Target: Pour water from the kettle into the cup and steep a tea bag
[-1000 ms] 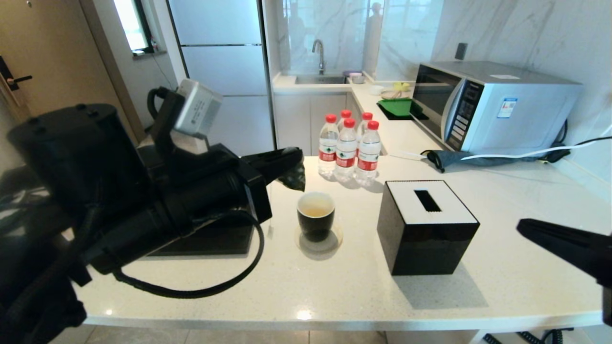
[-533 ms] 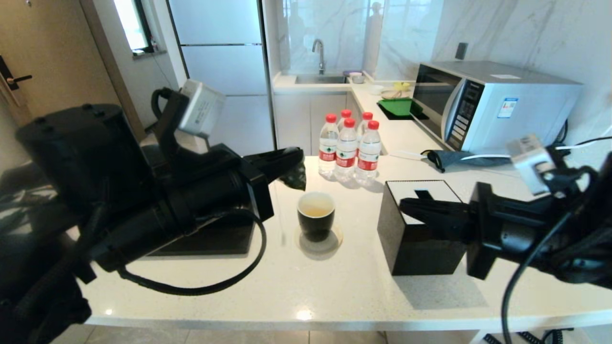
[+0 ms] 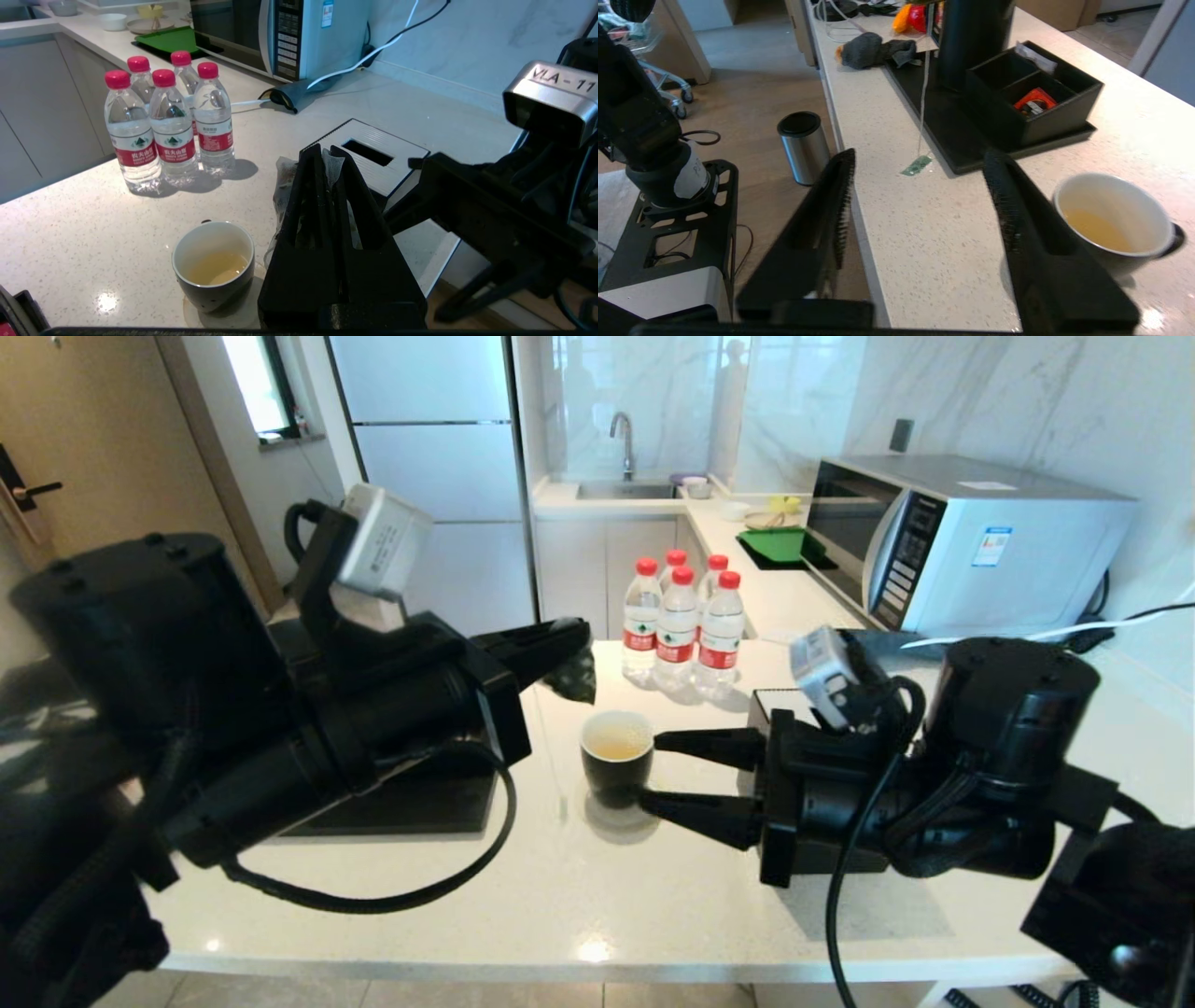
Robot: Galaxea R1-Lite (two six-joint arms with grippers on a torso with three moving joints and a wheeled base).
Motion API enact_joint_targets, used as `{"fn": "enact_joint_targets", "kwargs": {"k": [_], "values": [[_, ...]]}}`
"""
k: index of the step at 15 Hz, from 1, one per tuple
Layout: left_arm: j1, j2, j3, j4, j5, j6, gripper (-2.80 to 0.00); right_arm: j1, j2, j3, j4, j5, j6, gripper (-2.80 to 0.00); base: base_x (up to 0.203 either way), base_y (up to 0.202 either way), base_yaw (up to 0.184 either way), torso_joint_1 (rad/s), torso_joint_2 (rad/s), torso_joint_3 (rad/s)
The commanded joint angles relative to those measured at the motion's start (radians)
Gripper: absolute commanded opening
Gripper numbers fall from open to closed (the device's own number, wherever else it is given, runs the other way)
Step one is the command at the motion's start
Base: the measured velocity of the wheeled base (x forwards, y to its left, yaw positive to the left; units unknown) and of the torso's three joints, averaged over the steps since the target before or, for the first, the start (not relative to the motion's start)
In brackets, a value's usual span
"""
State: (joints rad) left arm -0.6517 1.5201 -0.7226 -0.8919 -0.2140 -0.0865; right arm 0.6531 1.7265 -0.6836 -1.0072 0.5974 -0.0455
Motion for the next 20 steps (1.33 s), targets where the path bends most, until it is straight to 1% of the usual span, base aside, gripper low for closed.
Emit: {"fn": "enact_joint_targets", "kwargs": {"k": [1, 5, 9, 11, 14, 18, 20], "values": [[0.0, -0.008, 0.0, -0.005, -0.001, -0.001, -2.8, 0.021, 0.041, -0.015, -0.017, 0.004, -0.001, 0.0, 0.0, 0.0, 0.0, 0.0, 0.0, 0.0], [-0.002, -0.021, 0.0, -0.005, -0.001, -0.001, -2.8, 0.058, 0.121, -0.092, -0.05, 0.004, 0.007, 0.0, 0.0, 0.0, 0.0, 0.0, 0.0, 0.0], [-0.002, -0.025, 0.0, -0.005, 0.001, -0.001, -2.8, 0.09, 0.214, -0.167, -0.122, 0.0, 0.053, 0.0, 0.0, 0.0, 0.0, 0.0, 0.0, 0.0], [-0.002, -0.026, -0.006, -0.005, -0.001, -0.001, -2.8, 0.096, 0.259, -0.194, -0.153, -0.019, 0.062, 0.0, 0.0, 0.0, 0.0, 0.0, 0.0, 0.0], [-0.002, -0.029, -0.008, -0.005, 0.001, -0.001, -2.8, 0.1, 0.28, -0.202, -0.16, -0.031, 0.064, 0.0, 0.0, 0.0, 0.0, 0.0, 0.0, 0.0], [-0.002, -0.029, -0.023, -0.004, 0.001, -0.001, -2.8, 0.102, 0.297, -0.212, -0.18, -0.034, 0.088, 0.0, 0.0, 0.0, 0.0, 0.0, 0.0, 0.0], [-0.002, -0.028, -0.029, -0.004, 0.001, -0.001, -2.8, 0.103, 0.317, -0.232, -0.194, -0.05, 0.099, 0.0, 0.0, 0.0, 0.0, 0.0, 0.0, 0.0]]}}
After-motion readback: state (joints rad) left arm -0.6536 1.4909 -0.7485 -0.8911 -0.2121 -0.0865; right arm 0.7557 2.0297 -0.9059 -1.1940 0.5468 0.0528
